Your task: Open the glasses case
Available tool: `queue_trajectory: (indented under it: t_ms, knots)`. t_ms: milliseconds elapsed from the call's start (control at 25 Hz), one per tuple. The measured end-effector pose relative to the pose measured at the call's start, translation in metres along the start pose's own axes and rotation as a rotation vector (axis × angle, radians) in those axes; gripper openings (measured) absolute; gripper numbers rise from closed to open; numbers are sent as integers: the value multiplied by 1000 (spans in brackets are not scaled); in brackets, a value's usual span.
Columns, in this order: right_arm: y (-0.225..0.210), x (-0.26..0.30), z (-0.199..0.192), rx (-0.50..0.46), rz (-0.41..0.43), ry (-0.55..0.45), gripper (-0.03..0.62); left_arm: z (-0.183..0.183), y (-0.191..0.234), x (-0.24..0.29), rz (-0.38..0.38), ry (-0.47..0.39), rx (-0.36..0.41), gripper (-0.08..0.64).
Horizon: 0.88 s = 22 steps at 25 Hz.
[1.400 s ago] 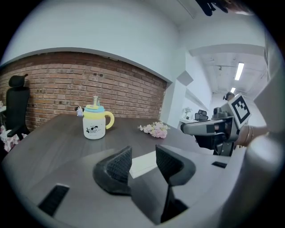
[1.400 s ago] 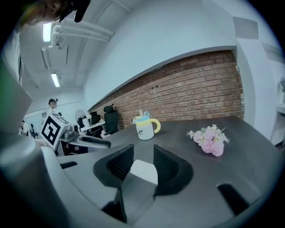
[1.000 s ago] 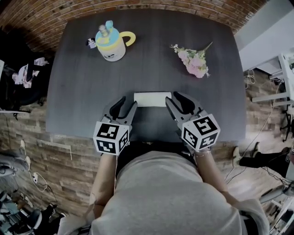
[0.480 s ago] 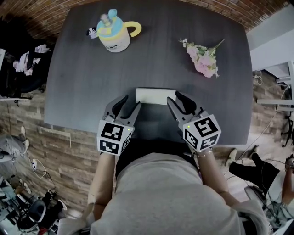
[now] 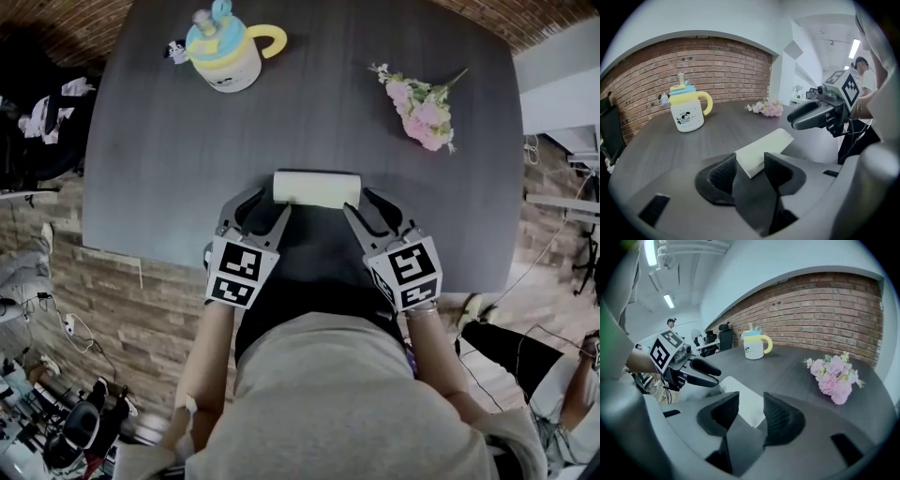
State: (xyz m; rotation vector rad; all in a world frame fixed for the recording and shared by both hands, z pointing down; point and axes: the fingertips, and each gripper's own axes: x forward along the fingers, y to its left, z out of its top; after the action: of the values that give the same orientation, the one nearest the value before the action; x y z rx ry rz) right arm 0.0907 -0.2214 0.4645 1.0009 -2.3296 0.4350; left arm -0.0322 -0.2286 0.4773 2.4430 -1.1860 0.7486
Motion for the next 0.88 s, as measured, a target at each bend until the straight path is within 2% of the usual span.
queue_trajectory:
  t_ms: [160,560,880]
  knots:
    - [4,8,-5,-72,-7,41,178,-9,-2,10,-19,40,23,183]
    - [5,18,-35,-81,-7,119,216,-17,-6,15,-12,65,16,183]
    - [4,23,-48,-131,-31,157,216,-25,0,20,13,99,58,183]
